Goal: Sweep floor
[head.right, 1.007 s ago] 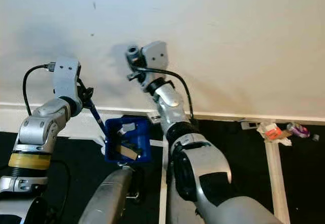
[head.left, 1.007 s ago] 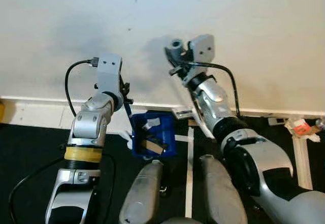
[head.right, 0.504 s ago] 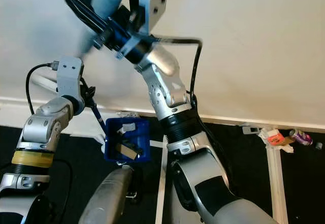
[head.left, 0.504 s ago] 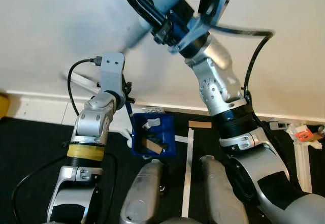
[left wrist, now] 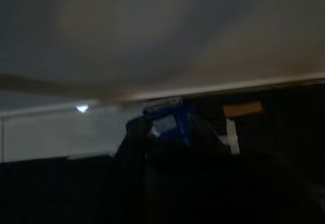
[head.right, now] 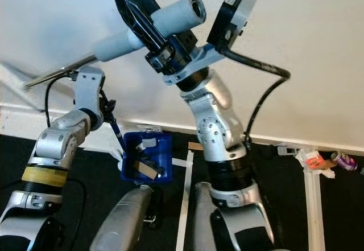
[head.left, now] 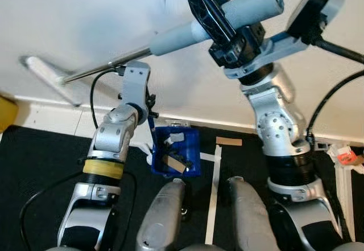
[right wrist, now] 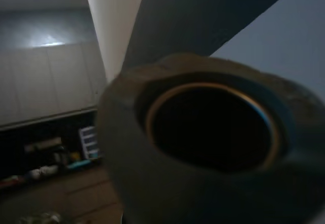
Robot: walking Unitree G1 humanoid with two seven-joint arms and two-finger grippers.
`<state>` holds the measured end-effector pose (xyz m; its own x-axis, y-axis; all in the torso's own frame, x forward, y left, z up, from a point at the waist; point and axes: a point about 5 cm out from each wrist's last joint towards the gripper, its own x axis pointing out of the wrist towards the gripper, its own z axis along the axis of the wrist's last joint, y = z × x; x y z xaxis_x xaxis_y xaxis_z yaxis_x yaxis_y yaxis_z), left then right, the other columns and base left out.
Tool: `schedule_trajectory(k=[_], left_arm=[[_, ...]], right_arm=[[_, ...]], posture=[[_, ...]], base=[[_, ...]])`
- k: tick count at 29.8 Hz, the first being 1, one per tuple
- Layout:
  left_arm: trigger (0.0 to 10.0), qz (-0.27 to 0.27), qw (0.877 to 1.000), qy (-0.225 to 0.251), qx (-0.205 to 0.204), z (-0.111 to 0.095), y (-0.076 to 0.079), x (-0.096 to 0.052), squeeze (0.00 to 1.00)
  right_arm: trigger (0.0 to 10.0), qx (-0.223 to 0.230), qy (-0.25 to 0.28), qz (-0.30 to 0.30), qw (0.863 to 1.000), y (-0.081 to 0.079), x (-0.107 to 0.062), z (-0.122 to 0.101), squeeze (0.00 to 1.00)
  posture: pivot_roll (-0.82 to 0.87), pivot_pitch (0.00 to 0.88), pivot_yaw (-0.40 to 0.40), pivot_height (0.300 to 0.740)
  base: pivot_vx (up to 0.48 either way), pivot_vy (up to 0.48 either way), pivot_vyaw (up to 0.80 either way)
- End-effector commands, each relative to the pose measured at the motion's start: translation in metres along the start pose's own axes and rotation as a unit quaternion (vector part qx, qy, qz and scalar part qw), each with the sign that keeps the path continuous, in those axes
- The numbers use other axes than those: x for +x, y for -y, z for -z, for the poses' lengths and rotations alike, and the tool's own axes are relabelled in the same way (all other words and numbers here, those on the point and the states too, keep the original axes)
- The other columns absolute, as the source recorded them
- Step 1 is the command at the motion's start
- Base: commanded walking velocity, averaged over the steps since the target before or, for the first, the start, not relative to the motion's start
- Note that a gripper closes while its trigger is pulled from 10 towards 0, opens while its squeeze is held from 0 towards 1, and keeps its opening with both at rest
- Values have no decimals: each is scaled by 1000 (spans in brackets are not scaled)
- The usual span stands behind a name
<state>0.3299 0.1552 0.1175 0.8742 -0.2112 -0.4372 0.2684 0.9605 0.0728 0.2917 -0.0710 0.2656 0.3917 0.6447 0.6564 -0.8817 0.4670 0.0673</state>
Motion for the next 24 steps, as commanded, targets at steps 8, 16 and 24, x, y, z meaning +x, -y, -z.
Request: schedule_trajectory(k=[8, 16, 24], left_arm=[[10000, -25, 997, 29, -61, -12, -31, -11, 0], [10000, 33, 998, 47, -1, -33, -34, -36, 0], [10000, -27, 994, 81, -73, -47, -59, -49, 0]], right_arm=[[10000, -119, -93, 288, 946, 69, -70, -3, 0], [10000, -178, -84, 331, 923, 78, -74, -5, 0], [10000, -219, -119, 351, 902, 84, -80, -6, 0]], posture=[[45, 234, 47, 740], [60, 215, 37, 740], [46, 187, 25, 740]], base=[[0, 0, 0], [0, 0, 0], [0, 0, 0]])
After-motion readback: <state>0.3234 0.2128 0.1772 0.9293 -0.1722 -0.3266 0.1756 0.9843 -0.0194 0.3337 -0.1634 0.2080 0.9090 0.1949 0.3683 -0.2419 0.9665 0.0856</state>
